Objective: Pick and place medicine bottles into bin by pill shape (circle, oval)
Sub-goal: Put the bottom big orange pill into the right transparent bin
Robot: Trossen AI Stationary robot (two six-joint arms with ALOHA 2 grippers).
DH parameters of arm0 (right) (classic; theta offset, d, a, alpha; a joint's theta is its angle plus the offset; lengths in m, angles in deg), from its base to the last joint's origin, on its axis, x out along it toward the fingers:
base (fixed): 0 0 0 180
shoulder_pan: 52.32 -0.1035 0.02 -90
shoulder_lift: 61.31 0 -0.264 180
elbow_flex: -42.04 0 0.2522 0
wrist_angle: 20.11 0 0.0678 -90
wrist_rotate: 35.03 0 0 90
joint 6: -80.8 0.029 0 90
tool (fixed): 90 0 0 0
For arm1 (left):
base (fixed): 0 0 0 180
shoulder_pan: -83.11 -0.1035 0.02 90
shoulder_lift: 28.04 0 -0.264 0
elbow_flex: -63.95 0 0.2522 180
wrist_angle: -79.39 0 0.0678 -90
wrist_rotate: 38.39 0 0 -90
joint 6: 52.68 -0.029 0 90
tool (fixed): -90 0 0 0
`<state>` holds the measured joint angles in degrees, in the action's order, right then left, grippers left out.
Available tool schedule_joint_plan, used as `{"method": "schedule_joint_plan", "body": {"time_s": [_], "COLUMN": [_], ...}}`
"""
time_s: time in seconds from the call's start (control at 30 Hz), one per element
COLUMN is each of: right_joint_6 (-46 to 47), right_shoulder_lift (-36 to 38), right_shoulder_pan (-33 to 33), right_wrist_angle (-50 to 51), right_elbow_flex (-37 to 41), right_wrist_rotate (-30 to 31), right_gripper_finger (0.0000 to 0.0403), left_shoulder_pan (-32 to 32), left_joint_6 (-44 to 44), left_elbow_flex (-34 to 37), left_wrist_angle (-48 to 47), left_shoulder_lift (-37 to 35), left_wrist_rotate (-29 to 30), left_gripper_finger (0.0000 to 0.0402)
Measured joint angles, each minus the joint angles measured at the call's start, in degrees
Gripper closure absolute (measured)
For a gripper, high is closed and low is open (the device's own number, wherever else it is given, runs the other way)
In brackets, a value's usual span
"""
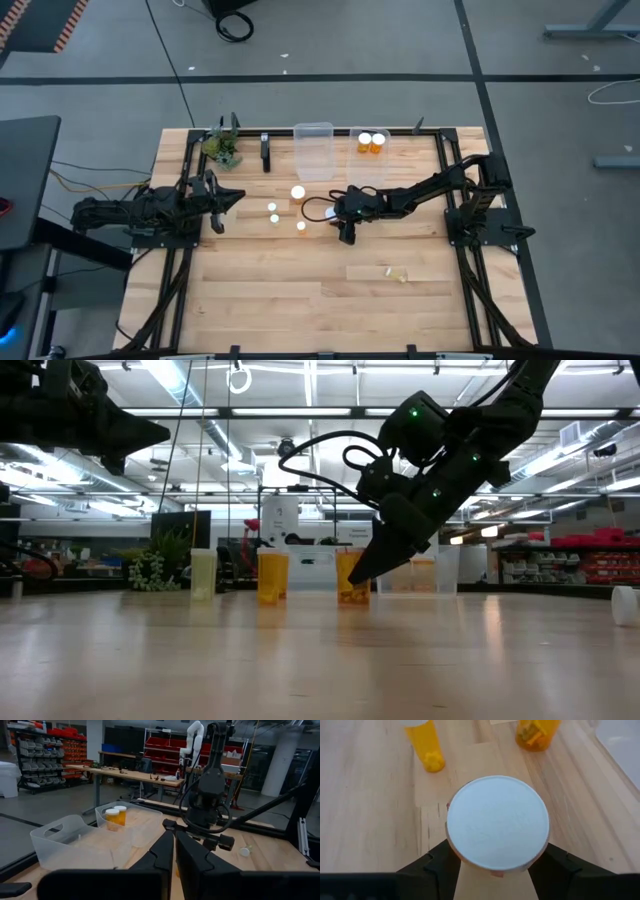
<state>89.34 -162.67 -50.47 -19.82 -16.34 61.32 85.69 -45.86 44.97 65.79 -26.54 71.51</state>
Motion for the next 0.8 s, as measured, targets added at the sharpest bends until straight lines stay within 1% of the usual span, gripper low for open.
{"method": "schedule_joint_plan", "body": {"time_s": [0.27, 0.57, 0.8], "right_joint_6": [-0.02, -0.02, -0.64], "right_shoulder_lift": [0.0, 0.2, 1.71], "right_shoulder_pan": [0.02, 0.02, 0.33], "right_wrist_angle": [0.0, -0.02, 1.78], "right_elbow_flex": [0.0, 0.0, -0.58], "right_wrist_rotate": [1.12, 1.11, 1.11], "right_gripper_finger": [0.0193, 0.0194, 0.0194], "left_shoulder_pan": [0.01, 0.01, -0.01], "left_joint_6": [-0.01, 0.01, -0.01], "left_elbow_flex": [0.0, 0.0, 0.0], "left_wrist_angle": [0.0, 0.0, 0.0], "left_shoulder_lift": [0.0, 0.0, -0.02], "left_wrist_rotate": [0.0, 0.02, 0.02], "left_gripper_finger": [0.0366, 0.0376, 0.0369]}}
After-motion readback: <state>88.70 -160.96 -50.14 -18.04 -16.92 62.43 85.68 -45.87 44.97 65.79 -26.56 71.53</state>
